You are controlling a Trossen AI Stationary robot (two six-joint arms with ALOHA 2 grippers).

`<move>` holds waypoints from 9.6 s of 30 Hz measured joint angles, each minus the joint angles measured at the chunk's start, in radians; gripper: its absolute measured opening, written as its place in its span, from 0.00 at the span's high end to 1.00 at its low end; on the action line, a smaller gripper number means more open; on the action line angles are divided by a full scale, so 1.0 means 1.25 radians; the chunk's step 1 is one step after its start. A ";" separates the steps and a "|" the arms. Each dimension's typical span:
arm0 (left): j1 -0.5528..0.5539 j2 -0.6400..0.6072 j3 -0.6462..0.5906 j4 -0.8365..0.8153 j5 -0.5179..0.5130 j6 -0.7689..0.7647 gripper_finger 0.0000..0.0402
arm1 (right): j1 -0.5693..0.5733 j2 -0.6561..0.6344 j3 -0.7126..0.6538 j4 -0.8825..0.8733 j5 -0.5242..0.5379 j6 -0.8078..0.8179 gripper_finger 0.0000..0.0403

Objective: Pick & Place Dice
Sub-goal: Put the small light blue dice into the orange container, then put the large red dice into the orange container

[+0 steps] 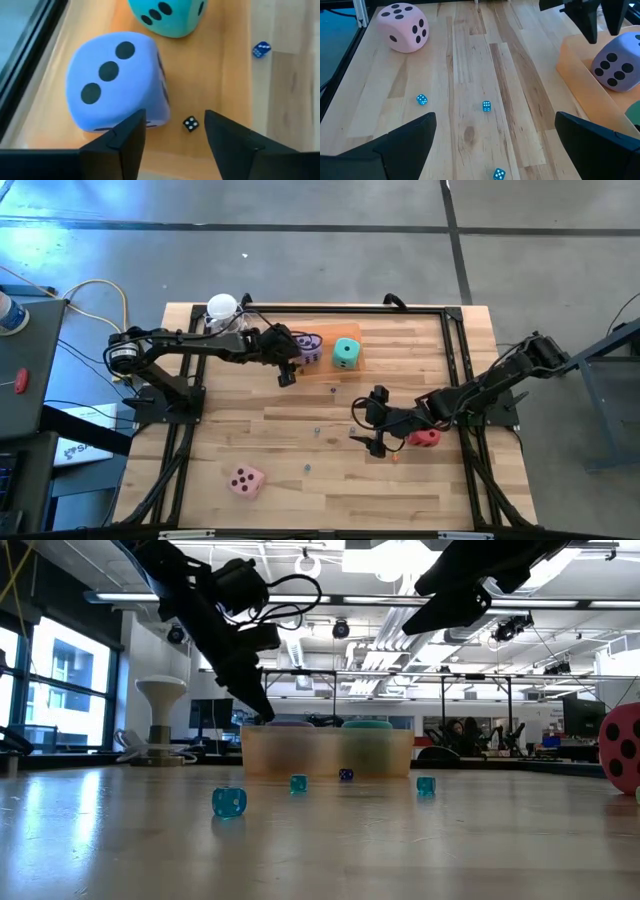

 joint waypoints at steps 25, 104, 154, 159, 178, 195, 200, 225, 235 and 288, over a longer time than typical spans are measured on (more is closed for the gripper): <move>-0.187 -0.136 0.001 -0.135 0.135 -0.122 0.50 | 0.000 0.000 0.000 0.001 -0.010 -0.006 0.01; -0.594 -0.136 -0.005 -0.170 -0.125 -0.325 0.50 | -0.085 0.320 0.000 -0.039 -0.140 0.147 0.12; -0.597 -0.136 -0.014 -0.138 -0.125 -0.352 0.50 | -0.173 0.220 0.078 0.002 -0.122 -0.124 0.92; -0.597 -0.137 -0.014 -0.139 -0.125 -0.341 0.50 | -0.255 0.206 0.153 -0.047 -0.129 -0.164 0.90; -0.596 -0.137 -0.014 -0.139 -0.125 -0.286 0.50 | -0.522 0.267 0.194 -0.063 -0.314 -0.152 0.89; -0.596 -0.137 -0.014 -0.138 -0.125 -0.285 0.50 | -0.524 0.326 0.194 -0.014 -0.258 -0.165 0.65; -0.596 -0.137 -0.014 -0.139 -0.125 -0.285 0.50 | -0.523 0.326 0.194 -0.015 -0.249 -0.138 0.43; -0.596 -0.136 -0.031 -0.135 -0.125 -0.290 0.50 | -0.304 -0.011 0.195 -0.415 -0.160 -0.031 0.19; -0.596 -0.136 -0.032 -0.128 -0.125 -0.292 0.50 | -0.202 -0.093 0.194 -0.493 -0.227 0.102 0.19; -0.596 -0.136 -0.032 -0.129 -0.125 -0.291 0.50 | 0.253 -0.091 0.195 -1.055 -0.101 0.521 0.04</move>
